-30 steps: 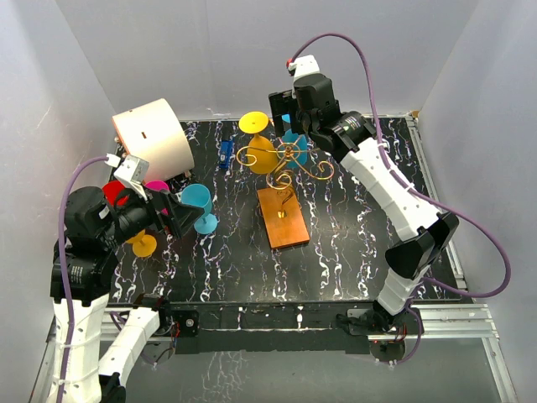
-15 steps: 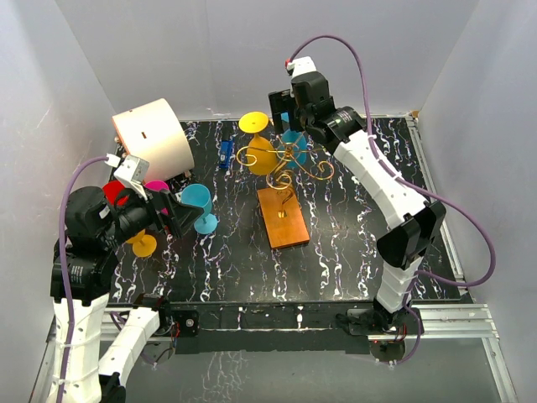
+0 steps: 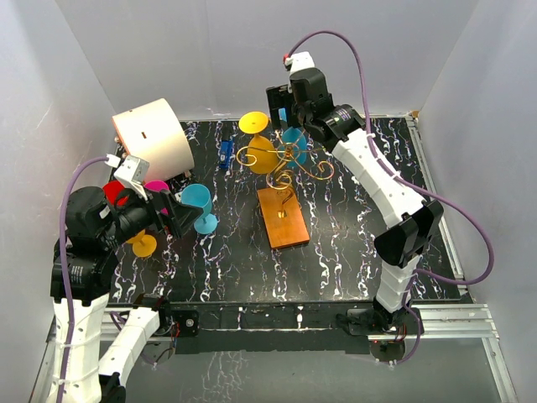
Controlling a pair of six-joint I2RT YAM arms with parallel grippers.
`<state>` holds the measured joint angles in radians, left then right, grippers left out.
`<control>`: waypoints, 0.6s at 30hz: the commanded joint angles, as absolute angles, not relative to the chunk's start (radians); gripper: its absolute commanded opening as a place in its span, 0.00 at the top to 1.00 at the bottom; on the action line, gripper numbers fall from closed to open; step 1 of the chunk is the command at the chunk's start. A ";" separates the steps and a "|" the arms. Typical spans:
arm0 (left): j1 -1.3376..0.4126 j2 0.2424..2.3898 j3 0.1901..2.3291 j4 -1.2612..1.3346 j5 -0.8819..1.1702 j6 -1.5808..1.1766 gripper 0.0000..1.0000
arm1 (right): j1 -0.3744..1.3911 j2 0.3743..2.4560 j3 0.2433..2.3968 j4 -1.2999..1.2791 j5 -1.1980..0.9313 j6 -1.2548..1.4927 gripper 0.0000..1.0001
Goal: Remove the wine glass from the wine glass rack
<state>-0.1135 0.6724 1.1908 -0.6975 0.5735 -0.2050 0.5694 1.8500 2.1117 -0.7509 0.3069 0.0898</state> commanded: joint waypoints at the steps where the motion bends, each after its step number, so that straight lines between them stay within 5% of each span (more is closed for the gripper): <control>1: -0.117 0.669 1.183 -0.704 0.568 -0.195 0.01 | 0.571 1.850 2.171 -0.693 0.310 0.095 0.12; 18: -0.116 0.667 1.198 -0.722 0.564 -0.198 0.01 | 0.572 1.807 2.172 -0.687 0.296 0.104 0.39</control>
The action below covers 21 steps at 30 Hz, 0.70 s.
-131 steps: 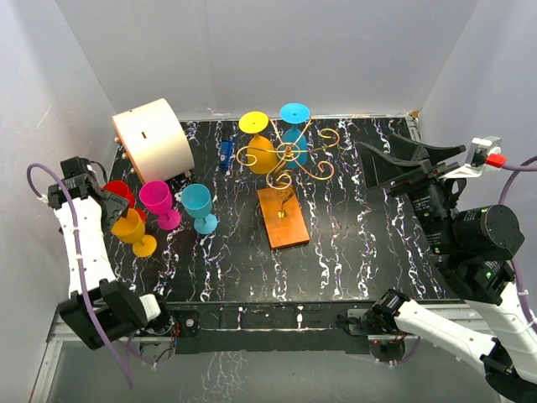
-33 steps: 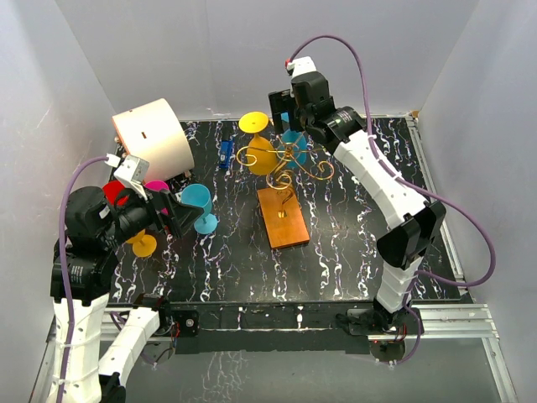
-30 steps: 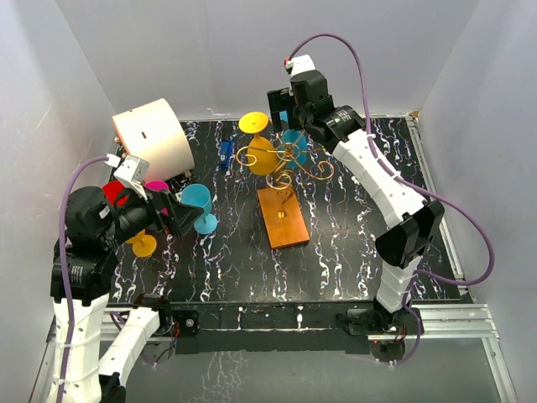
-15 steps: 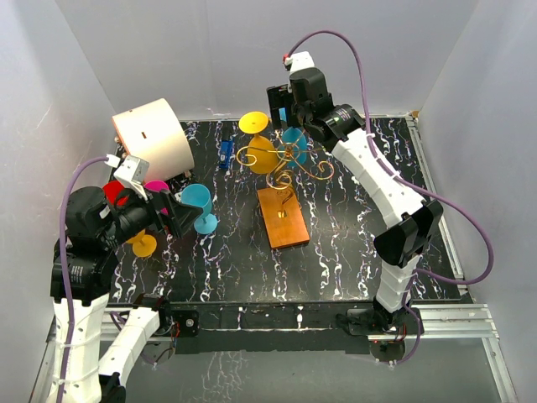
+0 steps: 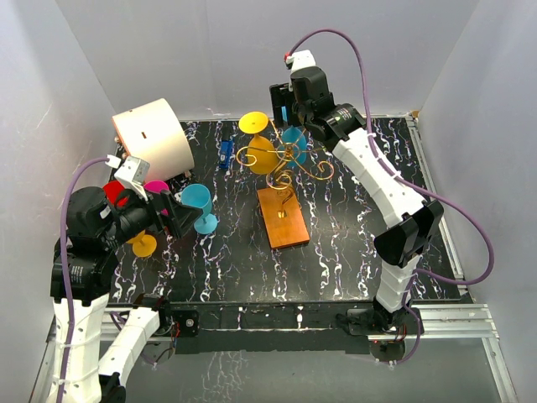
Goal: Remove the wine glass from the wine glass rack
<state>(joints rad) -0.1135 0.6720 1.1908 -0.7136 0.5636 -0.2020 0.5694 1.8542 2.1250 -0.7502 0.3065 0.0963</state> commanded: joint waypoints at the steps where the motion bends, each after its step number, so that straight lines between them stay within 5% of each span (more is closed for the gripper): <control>1: -0.117 0.666 1.198 -0.724 0.564 -0.198 0.01 | 0.572 1.803 2.172 -0.687 0.296 0.104 0.39; 21: -0.117 0.667 1.209 -0.732 0.563 -0.209 0.01 | 0.572 1.711 2.103 -0.679 0.337 0.114 0.41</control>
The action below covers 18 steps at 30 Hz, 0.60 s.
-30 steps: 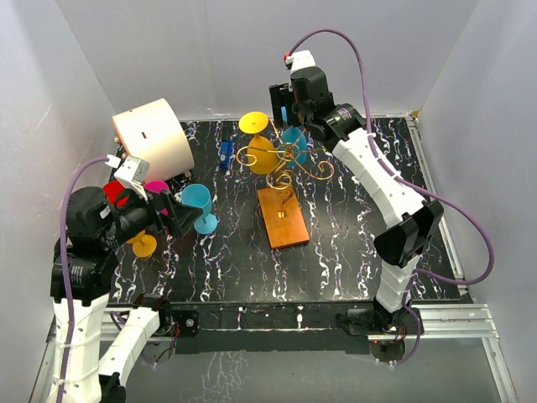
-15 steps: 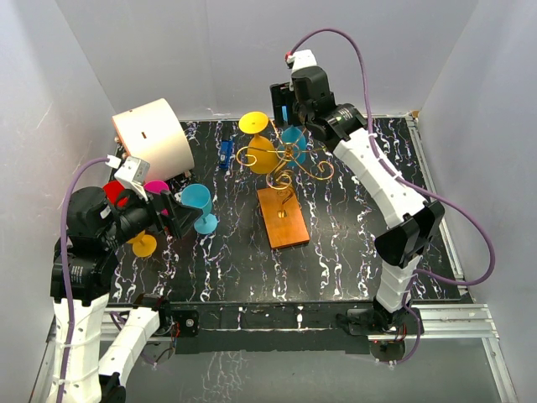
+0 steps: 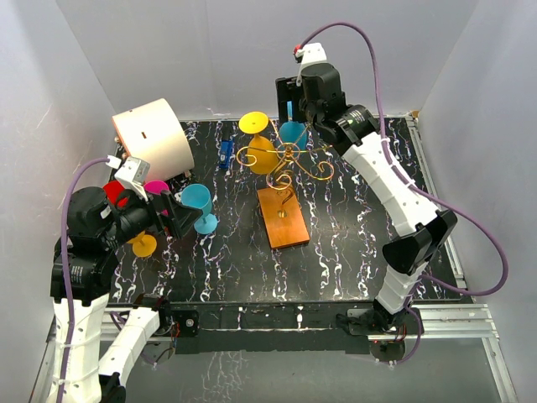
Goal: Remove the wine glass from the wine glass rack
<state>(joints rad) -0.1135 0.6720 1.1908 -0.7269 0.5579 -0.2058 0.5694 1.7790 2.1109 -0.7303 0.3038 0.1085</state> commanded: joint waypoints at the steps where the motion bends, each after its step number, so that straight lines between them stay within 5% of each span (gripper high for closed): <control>1: -0.117 0.668 1.211 -0.732 0.563 -0.209 0.01 | 0.572 1.710 2.104 -0.683 0.347 0.113 0.41; 18: -0.117 0.672 1.218 -0.730 0.574 -0.225 0.01 | 0.536 1.735 2.094 -0.685 0.369 0.117 0.41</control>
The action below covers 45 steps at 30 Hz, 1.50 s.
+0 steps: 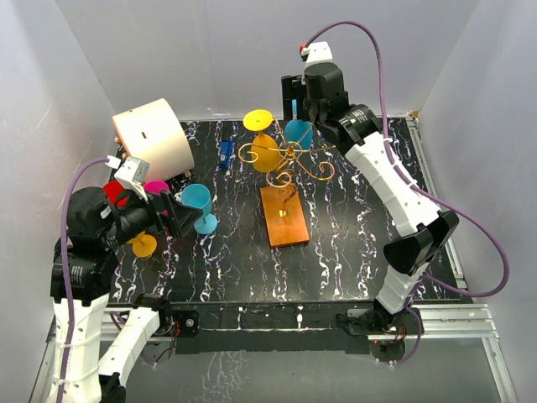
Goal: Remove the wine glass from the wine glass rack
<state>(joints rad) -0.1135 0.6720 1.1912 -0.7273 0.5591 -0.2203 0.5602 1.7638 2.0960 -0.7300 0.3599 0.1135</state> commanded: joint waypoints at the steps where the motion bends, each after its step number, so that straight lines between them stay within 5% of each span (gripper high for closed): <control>1: -0.117 0.672 1.218 -0.730 0.574 -0.225 0.01 | 0.531 1.735 2.094 -0.683 0.360 0.119 0.41; 31: -0.117 0.657 1.198 -0.731 0.570 -0.228 0.01 | 0.507 1.624 1.987 -0.704 0.124 0.152 0.47; 45: -0.117 0.658 1.197 -0.739 0.556 -0.217 0.01 | 0.517 1.735 2.122 -0.664 0.093 0.156 0.47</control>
